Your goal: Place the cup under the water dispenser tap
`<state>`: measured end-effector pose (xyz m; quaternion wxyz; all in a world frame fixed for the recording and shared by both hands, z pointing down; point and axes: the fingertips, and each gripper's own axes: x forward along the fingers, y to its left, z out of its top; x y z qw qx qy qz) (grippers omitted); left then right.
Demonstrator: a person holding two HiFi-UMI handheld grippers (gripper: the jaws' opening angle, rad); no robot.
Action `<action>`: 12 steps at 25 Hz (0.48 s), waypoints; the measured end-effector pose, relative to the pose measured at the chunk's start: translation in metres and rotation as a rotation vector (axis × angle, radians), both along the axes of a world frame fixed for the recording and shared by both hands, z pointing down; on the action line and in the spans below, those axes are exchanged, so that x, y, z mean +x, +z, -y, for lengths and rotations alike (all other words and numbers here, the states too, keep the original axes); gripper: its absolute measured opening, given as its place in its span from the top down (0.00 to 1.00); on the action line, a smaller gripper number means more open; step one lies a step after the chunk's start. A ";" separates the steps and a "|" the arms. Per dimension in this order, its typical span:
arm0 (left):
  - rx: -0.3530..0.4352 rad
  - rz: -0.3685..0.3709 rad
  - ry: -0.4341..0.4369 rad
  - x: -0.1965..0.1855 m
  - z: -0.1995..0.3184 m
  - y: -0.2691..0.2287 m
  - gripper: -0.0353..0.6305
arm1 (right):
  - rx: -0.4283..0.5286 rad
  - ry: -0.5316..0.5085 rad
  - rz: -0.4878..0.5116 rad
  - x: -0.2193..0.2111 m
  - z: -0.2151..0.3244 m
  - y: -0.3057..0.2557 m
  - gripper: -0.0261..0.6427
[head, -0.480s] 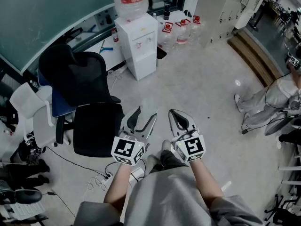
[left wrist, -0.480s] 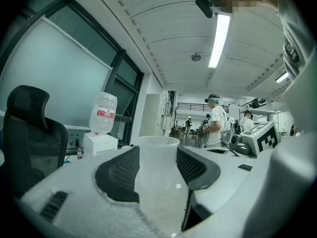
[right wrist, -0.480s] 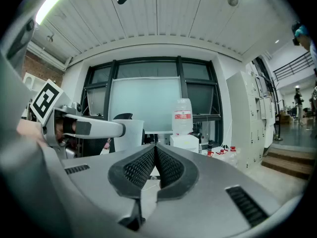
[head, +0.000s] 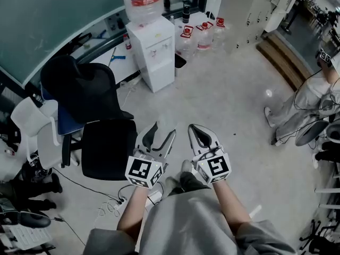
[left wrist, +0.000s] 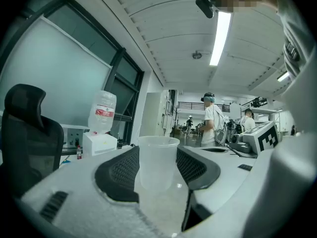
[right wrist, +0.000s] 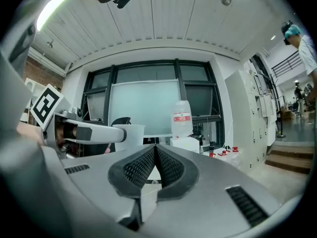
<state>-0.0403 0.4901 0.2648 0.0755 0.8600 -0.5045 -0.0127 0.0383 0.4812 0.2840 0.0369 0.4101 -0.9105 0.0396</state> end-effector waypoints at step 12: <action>-0.015 0.050 -0.012 0.036 0.079 0.008 0.60 | 0.022 0.011 0.060 0.039 0.080 0.003 0.94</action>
